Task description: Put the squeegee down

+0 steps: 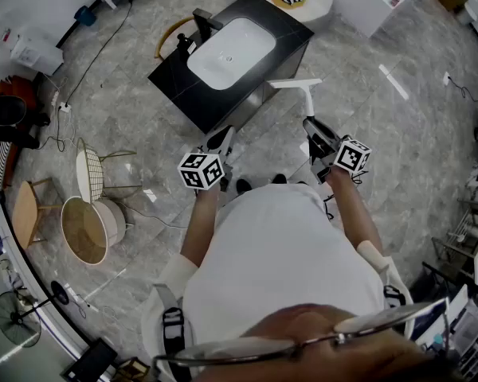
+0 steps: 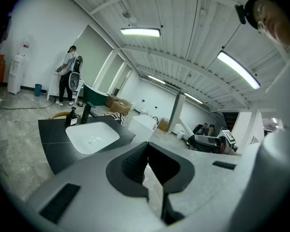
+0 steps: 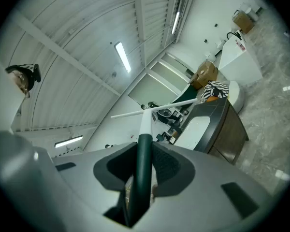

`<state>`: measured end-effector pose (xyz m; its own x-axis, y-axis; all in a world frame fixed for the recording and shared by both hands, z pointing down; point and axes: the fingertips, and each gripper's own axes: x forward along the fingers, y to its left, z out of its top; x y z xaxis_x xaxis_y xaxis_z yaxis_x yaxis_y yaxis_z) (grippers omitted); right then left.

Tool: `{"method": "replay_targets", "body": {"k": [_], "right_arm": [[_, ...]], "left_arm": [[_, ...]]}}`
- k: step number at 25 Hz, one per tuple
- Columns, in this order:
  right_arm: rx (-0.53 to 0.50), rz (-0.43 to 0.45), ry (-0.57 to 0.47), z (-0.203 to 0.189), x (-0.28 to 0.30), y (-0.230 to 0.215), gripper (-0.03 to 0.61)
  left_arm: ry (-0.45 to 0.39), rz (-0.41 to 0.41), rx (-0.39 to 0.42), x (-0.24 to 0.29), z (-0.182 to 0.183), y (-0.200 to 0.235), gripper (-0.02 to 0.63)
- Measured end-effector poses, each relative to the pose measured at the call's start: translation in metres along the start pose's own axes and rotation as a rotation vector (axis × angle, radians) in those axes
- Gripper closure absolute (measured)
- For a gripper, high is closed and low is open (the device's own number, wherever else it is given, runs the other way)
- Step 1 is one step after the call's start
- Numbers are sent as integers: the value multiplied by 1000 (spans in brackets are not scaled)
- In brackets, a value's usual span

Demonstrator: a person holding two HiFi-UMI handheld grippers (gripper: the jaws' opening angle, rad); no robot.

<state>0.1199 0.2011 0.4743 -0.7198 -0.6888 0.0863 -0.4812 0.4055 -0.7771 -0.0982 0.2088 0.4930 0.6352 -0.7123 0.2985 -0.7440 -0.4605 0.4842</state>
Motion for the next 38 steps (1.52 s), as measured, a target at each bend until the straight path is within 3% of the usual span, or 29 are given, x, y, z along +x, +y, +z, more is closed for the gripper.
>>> {"method": "replay_targets", "body": {"k": [10,16,38], "right_arm": [[-7,-8,1,6,-4,-8,477],[48,42,-24,15,-11,-10,477],[18,69,39,36,-35,-48,477]], "left_arm": [[-1,2,7,8,0,-4,609],[-3,17,8,11,-1,-12,609],[-8,101,4,35,-25,-46,609]]}}
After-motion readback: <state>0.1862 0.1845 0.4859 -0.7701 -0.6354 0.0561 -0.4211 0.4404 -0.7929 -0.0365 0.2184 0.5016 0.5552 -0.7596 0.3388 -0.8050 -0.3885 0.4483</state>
